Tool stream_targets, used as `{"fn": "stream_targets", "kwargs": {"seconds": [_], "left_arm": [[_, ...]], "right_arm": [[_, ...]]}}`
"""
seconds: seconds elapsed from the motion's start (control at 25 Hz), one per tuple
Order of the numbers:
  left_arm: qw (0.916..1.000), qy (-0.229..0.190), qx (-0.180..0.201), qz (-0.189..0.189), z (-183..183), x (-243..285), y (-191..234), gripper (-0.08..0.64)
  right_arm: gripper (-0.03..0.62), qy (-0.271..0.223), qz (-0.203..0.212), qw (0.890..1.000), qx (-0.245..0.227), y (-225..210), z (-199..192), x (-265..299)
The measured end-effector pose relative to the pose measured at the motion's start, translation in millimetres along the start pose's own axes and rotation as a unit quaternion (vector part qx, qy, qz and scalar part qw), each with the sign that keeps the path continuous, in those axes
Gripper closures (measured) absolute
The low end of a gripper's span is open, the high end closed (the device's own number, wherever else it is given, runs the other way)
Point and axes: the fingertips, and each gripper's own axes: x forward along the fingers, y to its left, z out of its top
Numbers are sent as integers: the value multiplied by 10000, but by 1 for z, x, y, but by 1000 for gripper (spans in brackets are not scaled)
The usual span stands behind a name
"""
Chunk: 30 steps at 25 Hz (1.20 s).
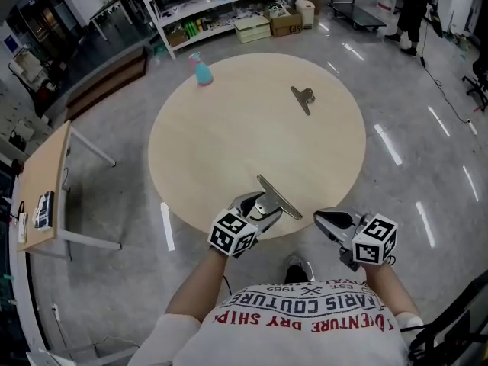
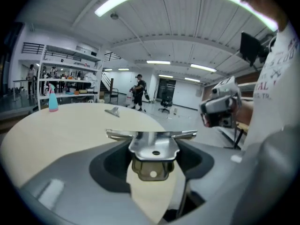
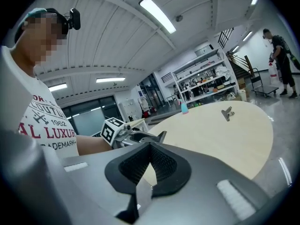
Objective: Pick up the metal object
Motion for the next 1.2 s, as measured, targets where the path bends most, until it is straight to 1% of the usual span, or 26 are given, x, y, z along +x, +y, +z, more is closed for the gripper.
{"fn": "stream_targets", "kwargs": {"seconds": [0.16, 0.24, 0.32, 0.4, 0.52, 0.68, 0.92, 1.04, 1.2], "left_arm": [[9976, -660, 203, -71, 51, -59, -37, 275], [9952, -923, 328, -56, 68, -85, -55, 275], [9933, -1053, 469, 7, 76, -101, -66, 275], [9922, -1102, 576, 57, 78, -109, -74, 275], [9920, -1132, 561, 48, 78, -115, -82, 275], [9914, -1141, 629, 112, 81, -123, -86, 275], [9920, -1069, 637, 225, 71, -128, -84, 275], [9919, -1098, 616, 189, 69, -130, -86, 275], [9915, -1140, 613, 138, 70, -128, -86, 275]], "right_arm": [[592, -275, 22, 9991, -334, 20, 23, -8], [592, -394, 55, 9981, -465, 30, 33, -13], [592, -477, 76, 9972, -575, 38, 41, -15], [592, -562, 129, 9964, -622, 44, 45, -16], [591, -687, 310, 9953, -615, 58, 50, -14], [592, -666, 388, 9944, -721, 67, 55, -11], [592, -560, 393, 9942, -833, 73, 50, -5], [592, -428, 322, 9945, -897, 75, 46, -3], [592, -350, 239, 9957, -819, 70, 43, 3]]}}
